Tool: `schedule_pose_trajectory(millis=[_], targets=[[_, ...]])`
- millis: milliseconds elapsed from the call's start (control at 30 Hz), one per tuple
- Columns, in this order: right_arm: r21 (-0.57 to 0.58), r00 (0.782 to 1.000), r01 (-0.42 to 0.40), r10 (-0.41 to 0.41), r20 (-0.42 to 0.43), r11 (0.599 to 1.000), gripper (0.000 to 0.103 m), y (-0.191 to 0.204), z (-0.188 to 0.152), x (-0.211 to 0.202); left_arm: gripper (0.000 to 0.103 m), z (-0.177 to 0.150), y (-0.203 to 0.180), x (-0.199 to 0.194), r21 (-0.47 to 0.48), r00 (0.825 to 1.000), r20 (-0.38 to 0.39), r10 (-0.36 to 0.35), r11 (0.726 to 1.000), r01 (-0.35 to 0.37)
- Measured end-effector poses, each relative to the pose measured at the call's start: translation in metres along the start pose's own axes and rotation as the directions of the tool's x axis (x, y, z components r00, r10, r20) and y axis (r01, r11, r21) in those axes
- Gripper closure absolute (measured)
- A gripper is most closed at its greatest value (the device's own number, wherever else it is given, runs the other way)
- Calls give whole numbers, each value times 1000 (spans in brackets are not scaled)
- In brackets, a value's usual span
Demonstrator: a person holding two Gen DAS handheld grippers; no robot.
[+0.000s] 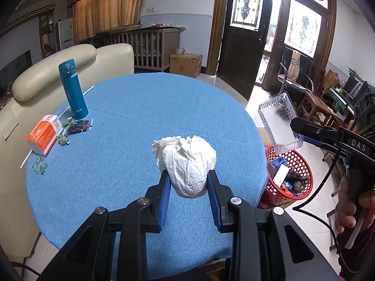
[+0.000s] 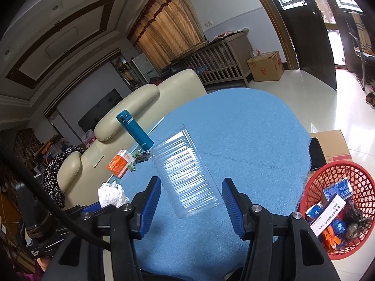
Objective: Collect trash
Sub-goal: 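Lift the white bag and clear tray with both tools and hold them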
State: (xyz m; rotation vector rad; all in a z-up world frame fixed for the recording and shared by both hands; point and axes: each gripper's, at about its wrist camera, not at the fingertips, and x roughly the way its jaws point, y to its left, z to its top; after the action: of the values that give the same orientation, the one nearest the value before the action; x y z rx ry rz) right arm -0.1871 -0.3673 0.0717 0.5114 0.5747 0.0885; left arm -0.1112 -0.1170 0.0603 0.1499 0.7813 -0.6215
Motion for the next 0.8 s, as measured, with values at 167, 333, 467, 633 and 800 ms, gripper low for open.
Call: schedule_pose_trajectory(millis=[167,333,467,633,800], targets=[[16,1000,1,-1,-5,1000,46,-3,0,2,70,0,0,3,-5,1000,-9,1,1000,-1],[39,1000,5,-4,-5,999,46,-7,1,2,70,-1,1,6,-11,1000,-20,1,1000,-1],[58,1000,7,-6,-11,998,46,-11,1,3,70,-3,1,9,-18,999,-33,1,1000,-2],[77,1000,5,-4,-18,997,46,-16,1,4,70,-4,1,12,-22,999,-44,3,1000,-4],[84,1000,7,-5,-24,996,46,-18,0,7,70,-5,2,16,-32,998,-60,3,999,-5]])
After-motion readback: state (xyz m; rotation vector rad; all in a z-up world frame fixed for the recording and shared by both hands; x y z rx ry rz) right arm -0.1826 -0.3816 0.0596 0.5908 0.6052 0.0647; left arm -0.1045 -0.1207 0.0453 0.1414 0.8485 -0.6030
